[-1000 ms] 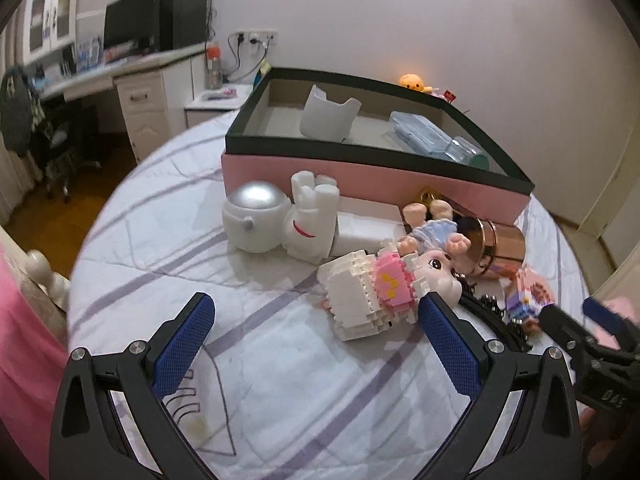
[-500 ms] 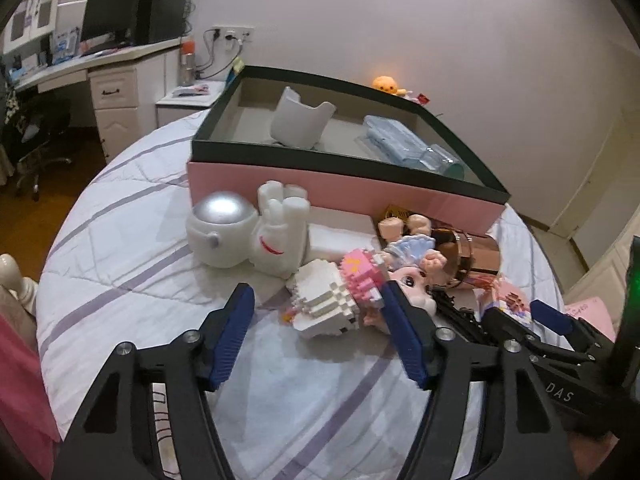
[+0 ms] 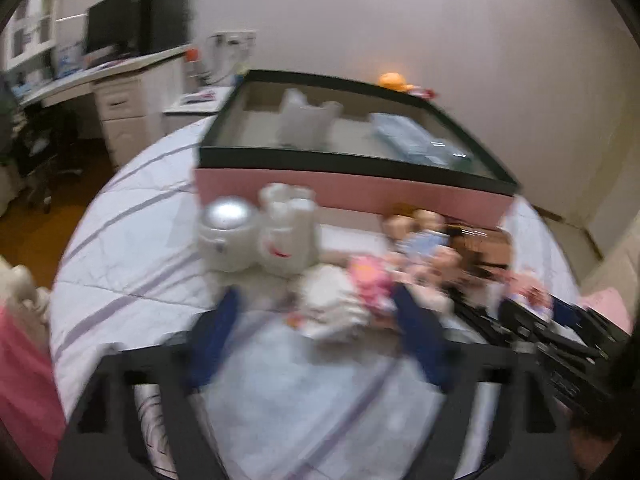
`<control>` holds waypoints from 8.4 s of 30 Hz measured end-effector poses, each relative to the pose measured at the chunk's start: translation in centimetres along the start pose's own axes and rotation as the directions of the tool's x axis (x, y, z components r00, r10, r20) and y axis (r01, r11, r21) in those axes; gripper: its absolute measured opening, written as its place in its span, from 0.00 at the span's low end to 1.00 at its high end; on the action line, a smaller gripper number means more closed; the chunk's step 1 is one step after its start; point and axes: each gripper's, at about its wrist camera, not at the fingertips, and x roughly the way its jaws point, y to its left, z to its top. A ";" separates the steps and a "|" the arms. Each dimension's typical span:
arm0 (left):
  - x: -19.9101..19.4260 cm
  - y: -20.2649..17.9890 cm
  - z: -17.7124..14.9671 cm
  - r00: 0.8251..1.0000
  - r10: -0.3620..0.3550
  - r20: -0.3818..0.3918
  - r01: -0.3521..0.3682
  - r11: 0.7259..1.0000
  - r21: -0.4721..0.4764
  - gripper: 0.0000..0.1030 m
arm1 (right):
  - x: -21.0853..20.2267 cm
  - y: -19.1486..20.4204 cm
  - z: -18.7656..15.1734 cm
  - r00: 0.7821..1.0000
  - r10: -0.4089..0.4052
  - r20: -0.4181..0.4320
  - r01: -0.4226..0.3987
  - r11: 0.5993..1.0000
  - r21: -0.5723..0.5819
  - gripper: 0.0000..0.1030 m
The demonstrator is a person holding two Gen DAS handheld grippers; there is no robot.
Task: Organize rigid objects
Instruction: 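Grasp the pink block donut with the right tool while the left tool grasps the white-pink block figure, then carry the donut and block figure into the pink box and open both tools, then withdraw both tools from the box back over the table, then grasp the white astronaut figure with the left tool while the right tool grasps the rose-gold can, then carry the astronaut figure and rose-gold can into the pink box and release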
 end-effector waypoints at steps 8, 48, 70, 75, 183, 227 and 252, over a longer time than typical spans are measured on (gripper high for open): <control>0.6 0.4 -0.1 0.997 -0.077 -0.032 0.077 0.997 -0.007 0.58 | 0.6 0.6 0.4 1.000 -0.025 -0.016 0.024 0.999 -0.034 0.61; -8.3 1.1 4.4 0.983 0.000 0.181 -0.014 0.997 0.076 0.57 | -6.9 3.3 5.2 0.981 0.115 0.154 -0.098 0.989 -0.114 0.59; 0.8 1.3 16.6 0.984 0.011 0.178 -0.019 0.999 0.046 0.57 | 2.0 5.2 18.4 0.983 0.159 0.090 -0.147 0.981 -0.125 0.60; 3.8 1.4 16.2 0.993 0.005 0.119 -0.009 0.999 0.033 0.57 | 4.5 5.2 18.2 0.986 0.163 0.034 -0.158 0.981 -0.112 0.60; -11.5 1.0 -2.4 0.977 0.072 0.201 -0.076 0.997 0.013 1.00 | -11.3 2.1 -1.0 0.975 -0.035 0.221 0.034 0.999 0.007 1.00; 3.4 4.4 3.7 0.997 0.067 -0.037 -0.068 0.998 -0.018 0.68 | 3.7 4.1 4.1 0.996 0.084 -0.024 -0.084 0.996 -0.029 0.55; -8.2 1.3 2.1 0.992 -0.005 0.125 0.001 0.999 0.036 0.68 | -6.1 1.7 2.9 0.983 0.144 0.118 -0.143 0.990 -0.011 0.55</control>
